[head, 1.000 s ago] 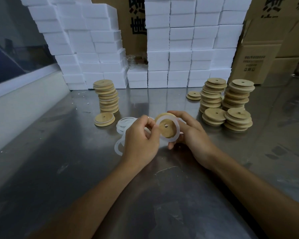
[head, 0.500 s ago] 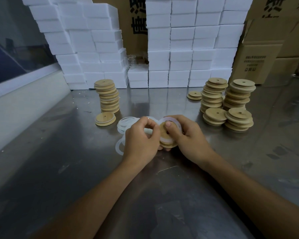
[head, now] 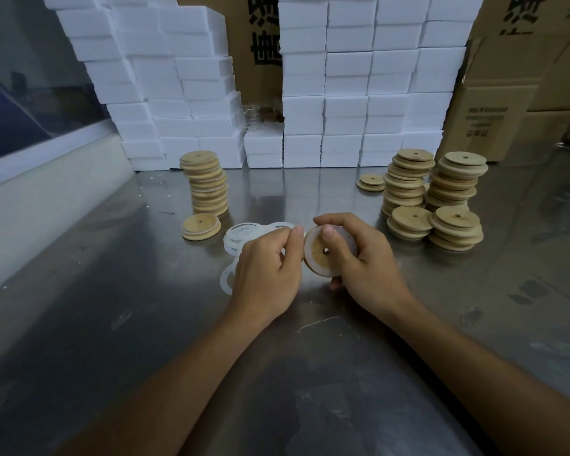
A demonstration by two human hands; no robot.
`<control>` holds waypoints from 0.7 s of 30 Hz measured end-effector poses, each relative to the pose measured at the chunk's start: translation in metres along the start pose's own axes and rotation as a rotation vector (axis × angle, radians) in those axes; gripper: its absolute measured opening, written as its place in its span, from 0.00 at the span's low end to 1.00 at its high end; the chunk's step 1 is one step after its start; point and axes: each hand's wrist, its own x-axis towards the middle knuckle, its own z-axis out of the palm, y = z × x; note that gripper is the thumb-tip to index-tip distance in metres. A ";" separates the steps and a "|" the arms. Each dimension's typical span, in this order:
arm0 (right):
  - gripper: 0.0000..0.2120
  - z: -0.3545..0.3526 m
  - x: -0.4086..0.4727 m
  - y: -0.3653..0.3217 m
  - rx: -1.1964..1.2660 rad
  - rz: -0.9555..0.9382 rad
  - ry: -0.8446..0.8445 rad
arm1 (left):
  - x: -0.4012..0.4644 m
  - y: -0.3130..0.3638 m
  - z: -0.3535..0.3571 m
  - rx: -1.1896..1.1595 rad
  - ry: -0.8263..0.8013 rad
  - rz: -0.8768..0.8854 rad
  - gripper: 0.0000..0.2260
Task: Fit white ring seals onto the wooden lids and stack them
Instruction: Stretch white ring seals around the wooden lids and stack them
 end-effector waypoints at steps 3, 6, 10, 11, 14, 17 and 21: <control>0.10 -0.001 0.000 0.000 0.015 -0.002 0.003 | 0.000 -0.001 0.001 -0.017 -0.041 -0.061 0.17; 0.10 -0.001 0.000 -0.002 0.029 -0.002 -0.009 | 0.001 -0.002 0.001 -0.028 -0.075 -0.069 0.13; 0.10 -0.002 0.000 -0.004 0.110 -0.009 -0.003 | 0.000 -0.003 0.004 -0.101 -0.140 -0.124 0.09; 0.10 -0.003 0.000 -0.004 0.122 -0.008 -0.006 | 0.000 -0.004 0.005 -0.122 -0.150 -0.134 0.10; 0.10 -0.002 0.000 -0.004 0.150 -0.003 -0.006 | 0.000 -0.007 0.005 -0.230 -0.162 -0.179 0.11; 0.09 -0.001 0.001 -0.002 0.155 0.012 0.014 | 0.001 -0.006 0.003 -0.270 -0.120 -0.166 0.11; 0.05 0.001 0.003 0.001 0.129 -0.003 0.063 | 0.002 -0.006 0.002 -0.235 -0.067 -0.164 0.11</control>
